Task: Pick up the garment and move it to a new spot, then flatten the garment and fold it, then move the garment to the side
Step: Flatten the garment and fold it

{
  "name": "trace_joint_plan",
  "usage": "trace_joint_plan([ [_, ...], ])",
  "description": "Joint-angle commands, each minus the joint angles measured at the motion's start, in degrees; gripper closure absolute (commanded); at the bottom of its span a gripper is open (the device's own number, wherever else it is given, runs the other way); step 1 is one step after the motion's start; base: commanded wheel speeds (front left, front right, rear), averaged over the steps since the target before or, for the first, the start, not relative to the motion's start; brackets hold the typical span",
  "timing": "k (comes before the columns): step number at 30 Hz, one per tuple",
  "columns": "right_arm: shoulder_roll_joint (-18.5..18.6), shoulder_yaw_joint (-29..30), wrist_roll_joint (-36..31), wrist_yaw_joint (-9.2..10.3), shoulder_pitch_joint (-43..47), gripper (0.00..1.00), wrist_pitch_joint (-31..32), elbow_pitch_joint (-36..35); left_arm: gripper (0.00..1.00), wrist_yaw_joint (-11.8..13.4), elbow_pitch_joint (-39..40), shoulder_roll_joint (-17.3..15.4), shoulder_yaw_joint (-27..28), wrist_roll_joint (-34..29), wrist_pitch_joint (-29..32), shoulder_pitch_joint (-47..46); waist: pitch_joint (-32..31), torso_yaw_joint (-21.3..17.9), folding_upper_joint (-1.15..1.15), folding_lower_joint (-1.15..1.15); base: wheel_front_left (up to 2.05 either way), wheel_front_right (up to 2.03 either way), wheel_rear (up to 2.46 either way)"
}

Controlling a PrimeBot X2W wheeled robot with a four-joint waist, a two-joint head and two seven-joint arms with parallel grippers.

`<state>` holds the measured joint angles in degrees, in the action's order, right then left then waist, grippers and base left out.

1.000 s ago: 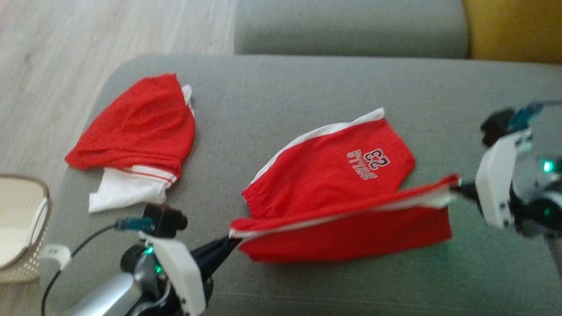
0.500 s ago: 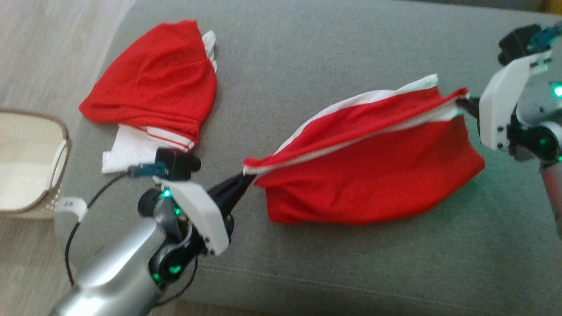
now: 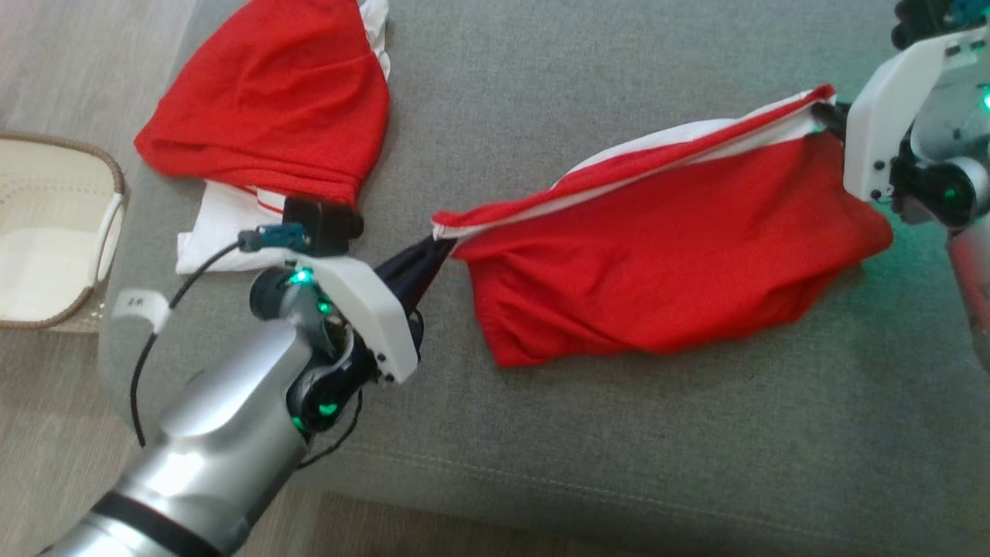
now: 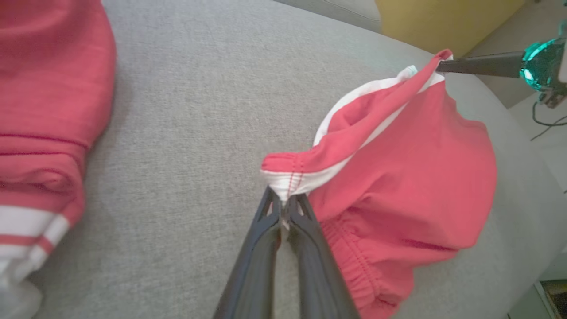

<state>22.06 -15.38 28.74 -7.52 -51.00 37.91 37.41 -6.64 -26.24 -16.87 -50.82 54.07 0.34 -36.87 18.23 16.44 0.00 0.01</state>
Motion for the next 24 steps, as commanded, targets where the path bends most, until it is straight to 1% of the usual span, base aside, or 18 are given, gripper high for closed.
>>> trace_joint_plan([
  [1, -0.3, -0.5, -0.4, 0.03, -2.1, 1.0, -0.7, -1.4, 1.0, -0.3, 0.5, -1.2, 2.3, -0.4, -0.8, -2.9, 0.5, -0.1, 0.0, -0.01, 0.0, 0.0, 0.0],
  [6, -1.3, -1.1, -0.2, 0.03, -3.5, 1.0, -2.3, 1.7, 1.0, -0.6, -2.4, -0.2, 1.4, -0.4, -2.0, -4.1, 1.4, -0.4, 0.0, -0.01, 0.0, 0.0, 0.0],
  [7, -1.5, -0.9, 0.0, 0.03, -3.7, 1.0, -2.4, 2.4, 0.96, -0.6, -2.9, 0.0, 1.2, -0.5, -2.3, -4.3, 1.5, -0.4, 0.0, -0.01, 0.0, 0.0, 0.0],
  [8, -1.6, -0.7, 0.1, 0.03, -4.0, 0.63, -2.9, 3.0, 0.55, -0.6, -3.5, 0.1, 1.0, -0.5, -2.5, -4.5, 1.6, -0.5, 0.0, -0.01, 0.0, 0.0, 0.0],
  [9, -1.9, -0.2, 0.2, 0.03, -4.2, 0.0, -3.5, 3.6, 0.0, -0.6, -4.1, 0.3, 1.1, -0.5, -3.0, -4.7, 1.7, -0.5, 0.0, -0.01, 0.0, 0.0, 0.0],
  [13, -2.9, 0.8, 0.7, 0.03, -4.8, 0.0, -6.1, 5.3, 0.0, -0.3, -6.7, 1.1, 1.6, -0.9, -5.3, -5.4, 1.5, -0.6, 0.0, -0.01, 0.0, 0.0, 0.0],
  [16, -3.0, 1.0, 0.2, 0.03, -4.9, 0.0, -8.7, 6.2, 0.0, 0.5, -8.6, 1.8, 2.5, -0.9, -7.4, -5.8, 1.1, -0.7, 0.0, -0.01, 0.0, 0.0, 0.0],
  [20, -3.1, 1.0, 0.2, 0.03, -4.5, 0.0, -10.0, 7.4, 0.0, 0.7, -10.3, 2.3, 2.7, -1.1, -8.6, -5.9, 0.3, -0.9, 0.0, -0.01, 0.0, 0.0, 0.0],
  [22, -2.8, 1.0, -0.2, 0.03, -4.2, 0.0, -11.6, 7.7, 0.0, 1.5, -11.4, 2.5, 2.9, -1.4, -9.9, -5.9, -0.5, -1.1, 0.0, -0.01, 0.0, 0.0, 0.0],
  [24, -2.9, 2.5, -0.1, 0.03, -3.6, 0.0, -16.0, 7.5, 0.0, 3.5, -12.3, 2.3, 4.2, -1.9, -12.3, -5.7, -1.9, -1.6, 0.0, -0.01, 0.0, 0.0, 0.0],
])
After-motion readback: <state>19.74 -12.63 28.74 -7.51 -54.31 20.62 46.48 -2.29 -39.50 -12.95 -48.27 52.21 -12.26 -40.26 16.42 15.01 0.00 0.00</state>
